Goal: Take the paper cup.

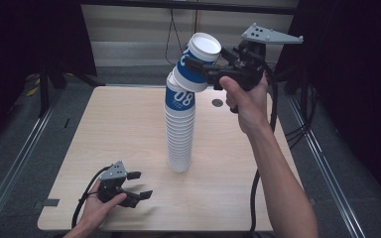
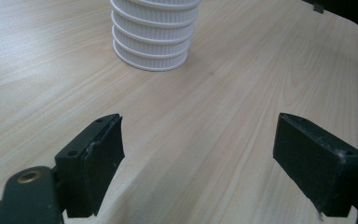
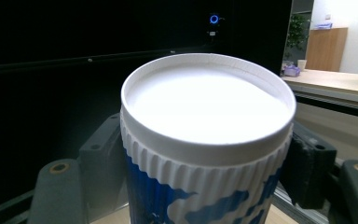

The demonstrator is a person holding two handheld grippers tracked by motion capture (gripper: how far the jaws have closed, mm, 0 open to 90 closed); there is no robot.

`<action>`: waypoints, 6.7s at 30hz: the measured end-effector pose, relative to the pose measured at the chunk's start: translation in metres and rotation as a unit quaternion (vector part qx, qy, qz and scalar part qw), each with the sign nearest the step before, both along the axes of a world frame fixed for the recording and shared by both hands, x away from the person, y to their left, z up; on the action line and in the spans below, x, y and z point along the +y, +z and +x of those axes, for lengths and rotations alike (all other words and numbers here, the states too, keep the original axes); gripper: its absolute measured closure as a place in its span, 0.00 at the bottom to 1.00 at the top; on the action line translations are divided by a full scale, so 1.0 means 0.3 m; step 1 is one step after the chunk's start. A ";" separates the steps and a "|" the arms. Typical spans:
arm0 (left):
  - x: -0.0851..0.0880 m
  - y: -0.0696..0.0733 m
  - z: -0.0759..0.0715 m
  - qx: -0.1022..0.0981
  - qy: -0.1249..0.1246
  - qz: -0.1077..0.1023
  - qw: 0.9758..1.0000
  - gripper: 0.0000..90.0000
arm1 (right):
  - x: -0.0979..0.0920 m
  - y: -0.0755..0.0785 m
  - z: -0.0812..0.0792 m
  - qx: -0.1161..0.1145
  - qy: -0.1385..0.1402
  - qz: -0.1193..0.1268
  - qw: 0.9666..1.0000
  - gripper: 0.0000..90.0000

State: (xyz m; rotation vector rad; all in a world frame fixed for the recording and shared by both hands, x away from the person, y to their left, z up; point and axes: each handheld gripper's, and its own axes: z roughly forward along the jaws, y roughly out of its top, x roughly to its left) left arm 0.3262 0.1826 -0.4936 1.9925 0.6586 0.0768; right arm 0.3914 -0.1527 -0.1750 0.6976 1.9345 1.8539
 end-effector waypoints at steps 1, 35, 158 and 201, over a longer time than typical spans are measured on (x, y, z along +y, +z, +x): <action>0.001 0.000 0.001 0.000 -0.001 0.000 1.000 0.18 | -0.006 0.000 -0.003 0.000 -0.001 0.000 1.000 0.31; -0.032 0.010 -0.015 0.010 -0.015 -0.010 1.000 0.18 | -0.185 -0.196 -0.144 0.027 -0.035 -0.031 0.999 0.31; -0.294 0.089 -0.003 -0.014 -0.133 -0.088 0.987 0.23 | 0.043 -0.858 -0.231 0.171 0.139 -0.042 0.975 0.27; -0.251 0.102 0.053 0.036 -0.131 0.044 0.990 0.24 | -0.027 -0.844 -0.229 0.188 0.116 -0.130 0.967 0.16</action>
